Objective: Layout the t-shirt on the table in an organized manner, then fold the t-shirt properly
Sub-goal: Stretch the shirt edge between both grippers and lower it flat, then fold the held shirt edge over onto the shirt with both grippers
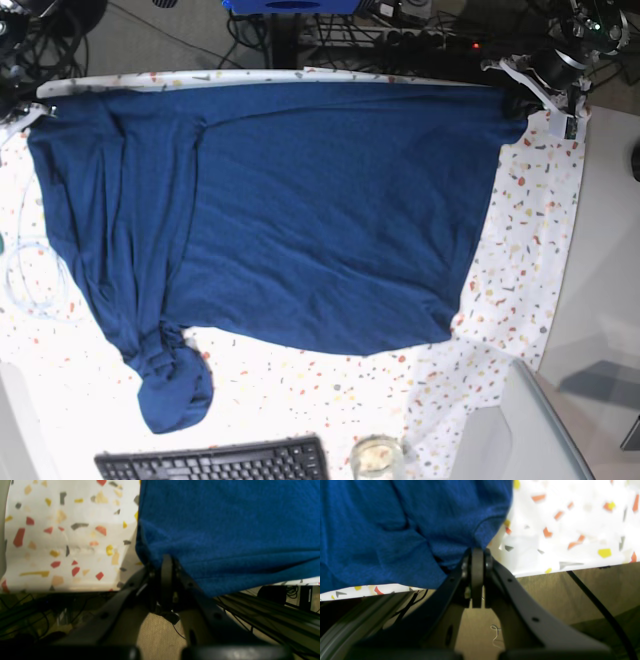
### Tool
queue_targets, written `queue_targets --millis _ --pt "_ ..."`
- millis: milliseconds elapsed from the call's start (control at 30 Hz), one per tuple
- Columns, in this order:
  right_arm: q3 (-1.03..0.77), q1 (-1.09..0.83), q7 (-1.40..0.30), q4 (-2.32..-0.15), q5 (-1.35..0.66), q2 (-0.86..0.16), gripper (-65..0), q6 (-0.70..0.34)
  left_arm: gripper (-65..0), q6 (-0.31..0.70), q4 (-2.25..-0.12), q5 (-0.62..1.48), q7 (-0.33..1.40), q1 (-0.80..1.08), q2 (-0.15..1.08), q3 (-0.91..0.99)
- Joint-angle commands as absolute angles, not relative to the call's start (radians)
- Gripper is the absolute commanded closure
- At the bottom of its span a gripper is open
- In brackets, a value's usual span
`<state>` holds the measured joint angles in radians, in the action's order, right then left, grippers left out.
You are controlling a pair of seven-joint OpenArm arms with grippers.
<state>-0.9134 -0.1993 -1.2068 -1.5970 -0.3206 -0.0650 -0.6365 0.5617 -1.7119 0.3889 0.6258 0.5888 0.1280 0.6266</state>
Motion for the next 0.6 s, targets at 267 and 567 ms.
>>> queue_targets --millis 267,567 --pt "-0.875 -0.168 -1.201 -1.613 -0.321 -0.085 -0.6 -0.593 0.0 0.564 -1.728 0.4 0.748 0.476 0.137 0.638" --pt "-0.832 -0.094 -1.199 -1.61 -0.321 -0.085 -0.6 -0.506 0.0 0.564 -1.722 0.398 0.811 0.4 0.137 0.628"
